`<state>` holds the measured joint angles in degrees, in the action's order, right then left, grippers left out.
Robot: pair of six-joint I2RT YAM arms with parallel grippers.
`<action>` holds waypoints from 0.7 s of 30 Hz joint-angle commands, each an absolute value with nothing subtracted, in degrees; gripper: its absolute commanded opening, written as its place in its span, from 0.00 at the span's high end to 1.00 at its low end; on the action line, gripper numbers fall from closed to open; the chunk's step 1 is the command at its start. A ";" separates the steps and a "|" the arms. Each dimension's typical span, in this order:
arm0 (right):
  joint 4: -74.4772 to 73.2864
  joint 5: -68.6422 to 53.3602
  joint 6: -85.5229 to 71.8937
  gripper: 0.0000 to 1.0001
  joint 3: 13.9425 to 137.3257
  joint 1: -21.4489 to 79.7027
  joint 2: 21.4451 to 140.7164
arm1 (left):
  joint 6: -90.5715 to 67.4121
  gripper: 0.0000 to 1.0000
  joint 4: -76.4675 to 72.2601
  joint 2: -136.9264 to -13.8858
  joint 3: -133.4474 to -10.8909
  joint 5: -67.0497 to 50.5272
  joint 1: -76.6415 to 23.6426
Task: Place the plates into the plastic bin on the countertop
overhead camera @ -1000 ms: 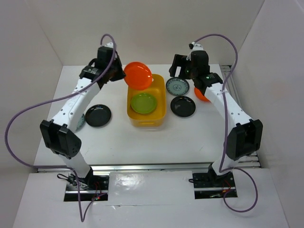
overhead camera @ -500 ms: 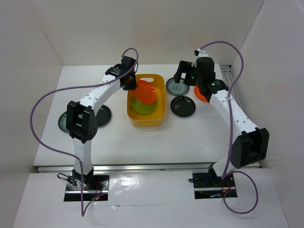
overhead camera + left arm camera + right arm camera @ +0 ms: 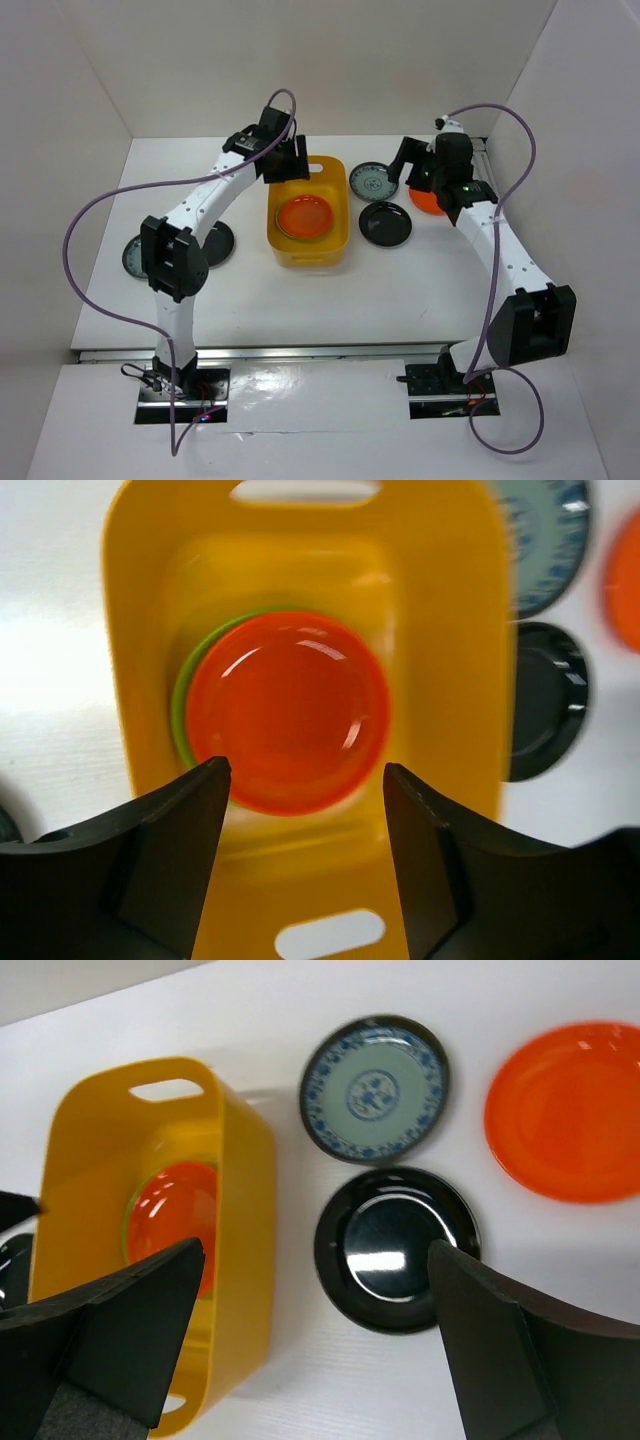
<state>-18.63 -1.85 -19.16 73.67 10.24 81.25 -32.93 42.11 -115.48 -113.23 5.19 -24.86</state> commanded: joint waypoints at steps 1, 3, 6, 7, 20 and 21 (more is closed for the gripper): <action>-19.59 -2.29 -23.72 0.00 68.84 6.69 78.49 | -32.08 0.23 43.23 -114.70 -122.33 0.36 -26.45; -18.47 -6.05 -26.62 0.00 61.31 3.70 77.00 | -31.56 0.03 43.77 -111.99 -125.49 -0.26 -27.07; -14.00 -11.15 -27.77 0.00 53.12 0.88 77.78 | -31.55 0.00 43.77 -108.12 -125.51 0.44 -27.60; -12.58 -11.86 -27.77 0.00 51.87 0.88 78.31 | -31.55 0.00 43.77 -105.84 -125.51 1.05 -27.60; 0.09 -12.22 -30.06 0.05 49.75 -0.44 93.77 | -32.17 0.00 41.84 -97.73 -113.03 -6.15 -20.13; 0.09 -11.43 -30.06 0.07 49.75 -0.44 94.82 | -32.17 0.00 41.84 -97.13 -112.42 -6.15 -20.13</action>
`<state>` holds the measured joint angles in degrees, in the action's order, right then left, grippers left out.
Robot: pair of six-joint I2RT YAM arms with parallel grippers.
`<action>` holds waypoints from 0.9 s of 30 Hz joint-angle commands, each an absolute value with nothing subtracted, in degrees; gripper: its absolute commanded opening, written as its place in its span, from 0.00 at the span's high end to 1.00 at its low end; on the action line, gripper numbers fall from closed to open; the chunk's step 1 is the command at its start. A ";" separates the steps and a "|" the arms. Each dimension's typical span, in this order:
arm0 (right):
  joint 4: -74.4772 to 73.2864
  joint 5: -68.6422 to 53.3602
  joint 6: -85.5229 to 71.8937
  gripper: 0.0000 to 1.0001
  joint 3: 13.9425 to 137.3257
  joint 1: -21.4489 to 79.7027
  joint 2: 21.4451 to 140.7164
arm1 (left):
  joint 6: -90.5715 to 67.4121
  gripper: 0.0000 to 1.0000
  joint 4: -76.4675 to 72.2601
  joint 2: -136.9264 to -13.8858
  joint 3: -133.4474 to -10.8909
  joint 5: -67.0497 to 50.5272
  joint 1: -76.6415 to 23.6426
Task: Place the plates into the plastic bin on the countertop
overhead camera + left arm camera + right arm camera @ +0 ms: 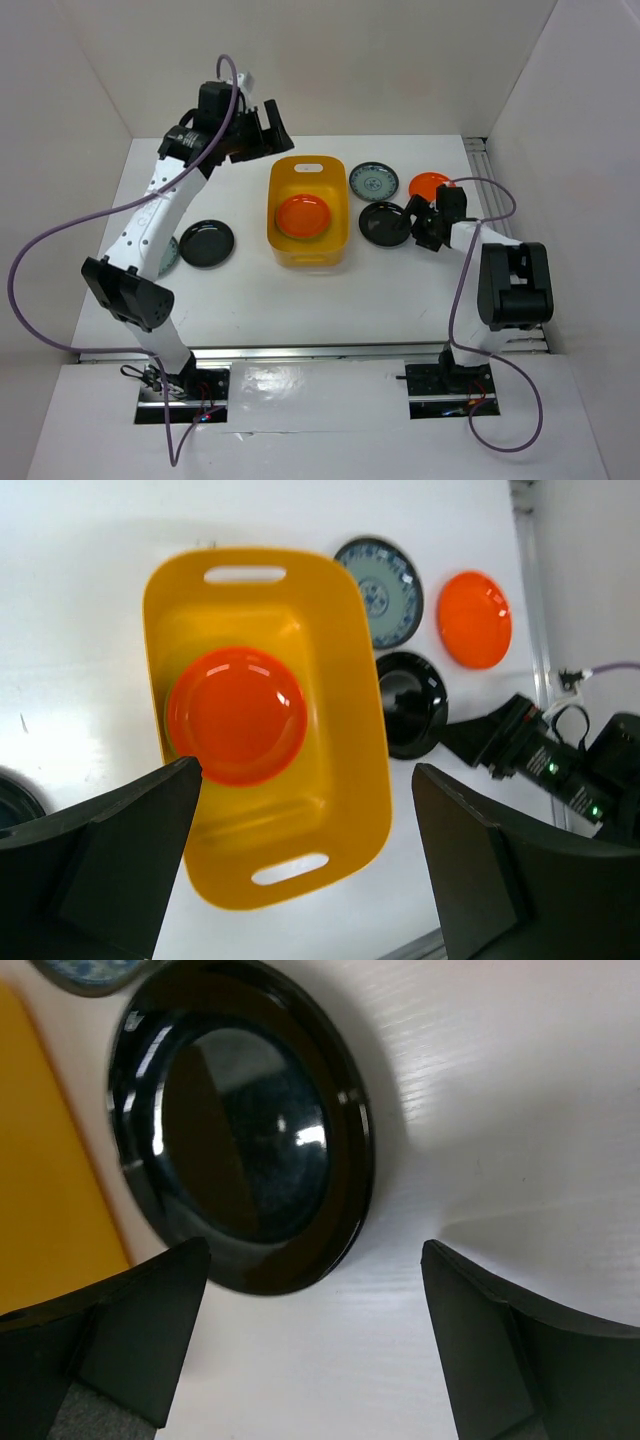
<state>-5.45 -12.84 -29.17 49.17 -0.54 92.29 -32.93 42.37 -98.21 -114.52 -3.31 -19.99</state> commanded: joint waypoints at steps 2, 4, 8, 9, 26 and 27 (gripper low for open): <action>0.61 -10.55 -29.53 0.10 50.27 -0.44 97.38 | -31.64 0.00 41.31 -96.51 -110.75 -6.15 -19.60; 0.62 -8.45 -30.14 0.18 50.27 -0.44 99.30 | -31.64 0.00 41.31 -95.80 -110.05 -6.15 -18.20; -0.52 -6.94 -31.28 0.40 49.75 -0.44 101.24 | -31.11 0.00 40.79 -94.75 -108.99 -6.86 -16.18; -0.53 -6.94 -31.29 0.46 49.75 -0.44 101.77 | -31.11 0.00 40.78 -94.22 -108.98 -7.55 -16.17; -19.24 13.52 -42.27 1.00 54.22 2.20 86.51 | -36.47 0.00 45.61 -90.53 -102.13 0.88 -4.67; -20.21 15.88 -42.88 1.00 55.10 2.20 82.13 | -37.26 0.00 46.22 -90.53 -101.35 0.88 -3.01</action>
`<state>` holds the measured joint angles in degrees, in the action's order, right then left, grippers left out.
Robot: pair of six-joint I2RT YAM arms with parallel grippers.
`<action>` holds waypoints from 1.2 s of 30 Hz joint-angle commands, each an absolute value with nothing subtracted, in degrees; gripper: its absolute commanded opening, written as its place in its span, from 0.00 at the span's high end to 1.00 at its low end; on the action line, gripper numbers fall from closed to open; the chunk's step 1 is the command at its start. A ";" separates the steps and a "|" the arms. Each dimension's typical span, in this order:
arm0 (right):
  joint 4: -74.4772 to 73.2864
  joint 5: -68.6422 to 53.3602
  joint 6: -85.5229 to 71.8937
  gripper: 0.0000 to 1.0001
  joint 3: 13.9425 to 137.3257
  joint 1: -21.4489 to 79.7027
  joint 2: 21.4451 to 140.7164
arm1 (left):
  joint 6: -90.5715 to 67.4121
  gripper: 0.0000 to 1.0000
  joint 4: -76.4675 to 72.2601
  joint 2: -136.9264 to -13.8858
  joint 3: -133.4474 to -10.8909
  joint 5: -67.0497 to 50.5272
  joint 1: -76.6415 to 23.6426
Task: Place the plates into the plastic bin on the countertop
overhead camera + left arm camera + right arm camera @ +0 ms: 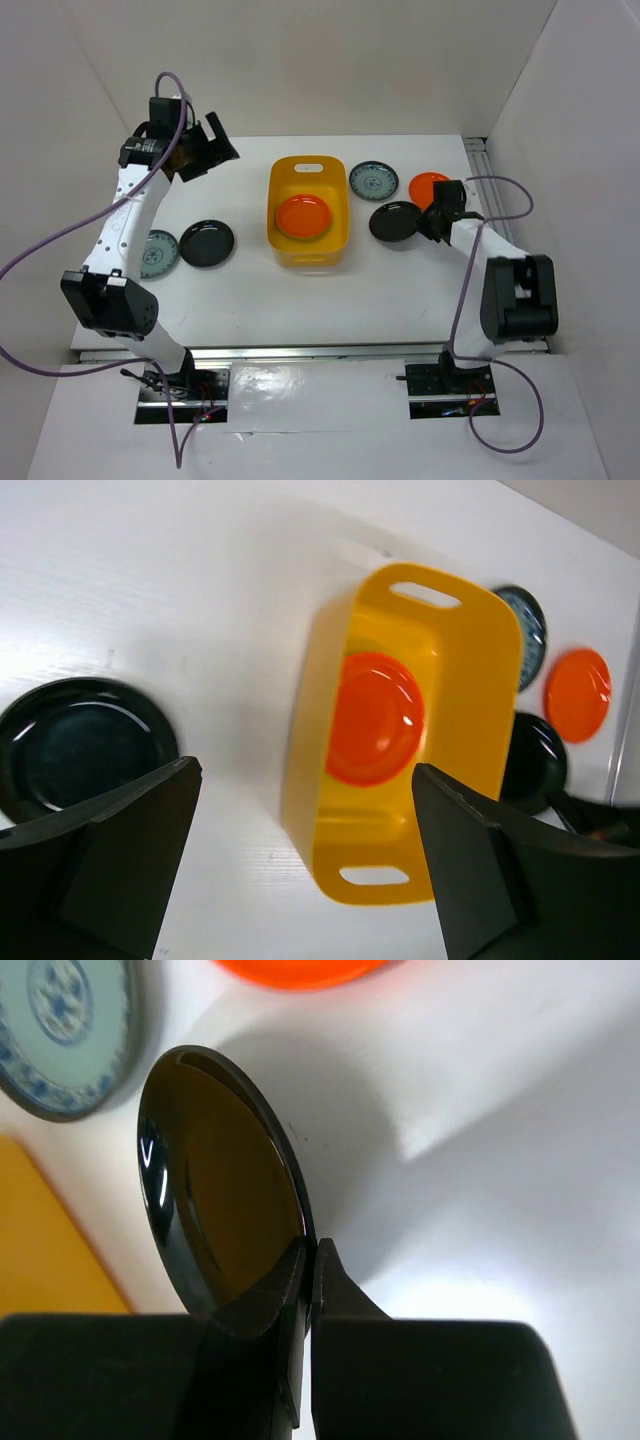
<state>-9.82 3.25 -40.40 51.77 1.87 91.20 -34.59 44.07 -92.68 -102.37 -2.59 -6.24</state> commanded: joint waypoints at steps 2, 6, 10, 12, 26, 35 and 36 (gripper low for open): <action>-22.05 17.48 -42.89 1.00 58.52 2.20 78.85 | -37.79 0.00 46.23 -91.14 -100.11 -0.17 -2.37; -23.55 18.29 -40.01 1.00 65.12 4.12 73.49 | -37.79 0.00 46.23 -91.67 -98.80 2.35 -1.67; -15.84 7.36 -33.43 1.00 68.20 7.11 72.69 | -41.02 0.00 47.80 -91.67 -97.30 9.37 -0.62; -13.10 2.75 -29.82 1.00 71.44 9.83 74.96 | -43.06 0.00 51.58 -91.67 -97.29 12.82 0.52; -21.98 3.34 -15.21 1.00 91.14 28.74 102.99 | -48.52 0.00 57.83 -87.90 -92.56 21.01 13.88; -22.76 0.36 -14.06 1.00 97.82 29.36 112.41 | -48.52 0.00 56.43 -81.83 -81.48 18.46 18.54; -22.76 0.35 -14.06 1.00 98.34 29.36 112.93 | -48.52 0.00 55.90 -81.13 -80.69 17.59 18.54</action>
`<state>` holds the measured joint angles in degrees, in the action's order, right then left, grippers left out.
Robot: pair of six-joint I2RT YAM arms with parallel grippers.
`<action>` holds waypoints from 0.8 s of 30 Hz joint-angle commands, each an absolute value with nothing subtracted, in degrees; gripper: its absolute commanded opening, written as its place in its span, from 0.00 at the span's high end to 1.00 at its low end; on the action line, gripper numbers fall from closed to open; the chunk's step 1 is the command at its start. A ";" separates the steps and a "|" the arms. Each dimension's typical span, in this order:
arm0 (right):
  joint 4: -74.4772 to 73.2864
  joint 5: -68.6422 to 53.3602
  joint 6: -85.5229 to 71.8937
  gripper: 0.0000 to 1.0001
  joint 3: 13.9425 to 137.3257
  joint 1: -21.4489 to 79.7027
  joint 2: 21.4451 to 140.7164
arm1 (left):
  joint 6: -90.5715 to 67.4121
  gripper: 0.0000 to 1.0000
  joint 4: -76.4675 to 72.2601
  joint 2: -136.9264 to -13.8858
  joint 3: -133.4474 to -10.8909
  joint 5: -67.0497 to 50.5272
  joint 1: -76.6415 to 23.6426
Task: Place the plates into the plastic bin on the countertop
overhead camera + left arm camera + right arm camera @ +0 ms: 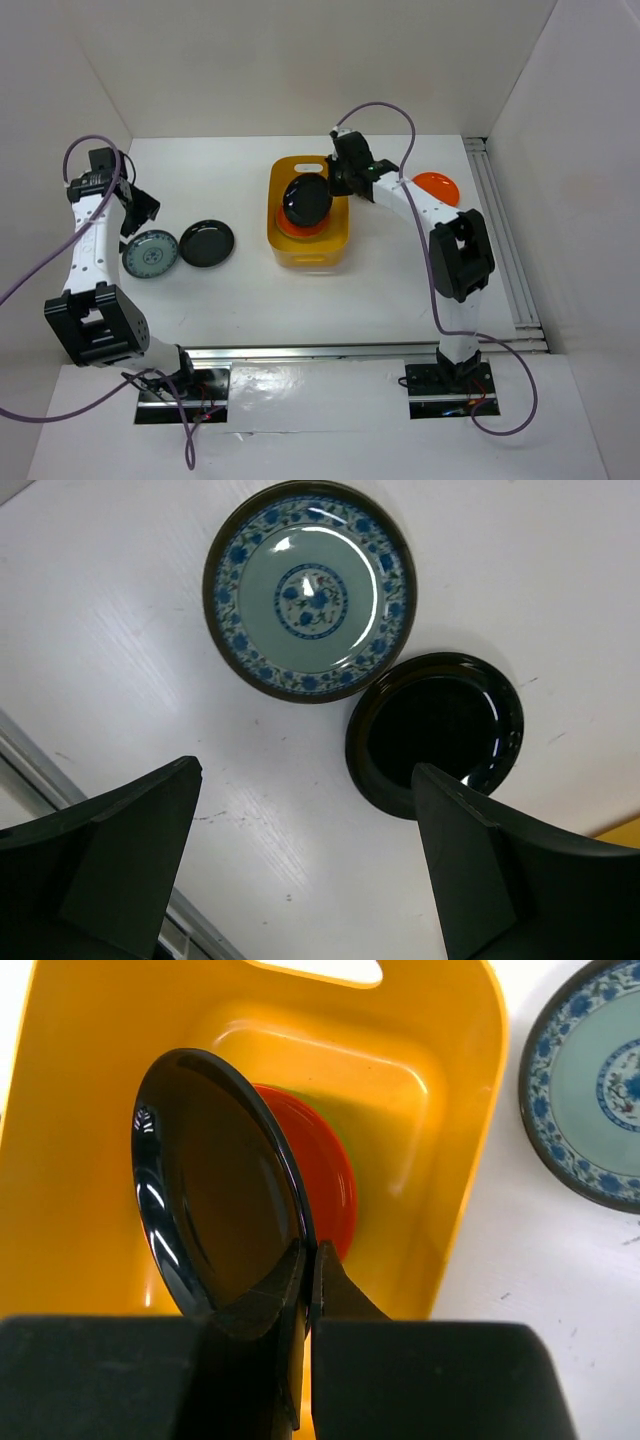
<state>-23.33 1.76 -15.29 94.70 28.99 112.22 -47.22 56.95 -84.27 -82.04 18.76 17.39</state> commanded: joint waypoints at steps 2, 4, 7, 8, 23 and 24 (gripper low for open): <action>-22.76 -0.18 -14.06 0.94 99.13 29.36 113.99 | -47.90 0.00 55.90 -79.98 -79.37 17.58 19.07; -22.76 -0.70 -14.06 0.73 99.76 29.36 114.79 | -47.90 0.00 56.59 -79.45 -78.76 16.96 20.21; -22.76 -1.32 -14.06 0.35 99.76 29.88 114.26 | -48.51 0.00 58.00 -78.40 -76.74 16.44 21.53; -22.76 -1.32 -14.06 0.30 99.76 30.67 114.26 | -49.21 0.00 58.01 -78.40 -75.95 15.74 22.06; -25.66 -11.58 -9.67 0.00 108.54 36.74 103.99 | -54.23 0.00 46.26 -70.49 -53.19 7.47 30.32; -25.14 -12.38 -9.67 0.00 107.67 36.74 103.37 | -54.84 0.00 45.10 -70.49 -52.22 8.25 30.32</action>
<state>-25.32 -7.05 -11.42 105.82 37.34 109.10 -52.90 51.57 -72.27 -54.02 8.71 29.95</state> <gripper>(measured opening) 0.999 1.000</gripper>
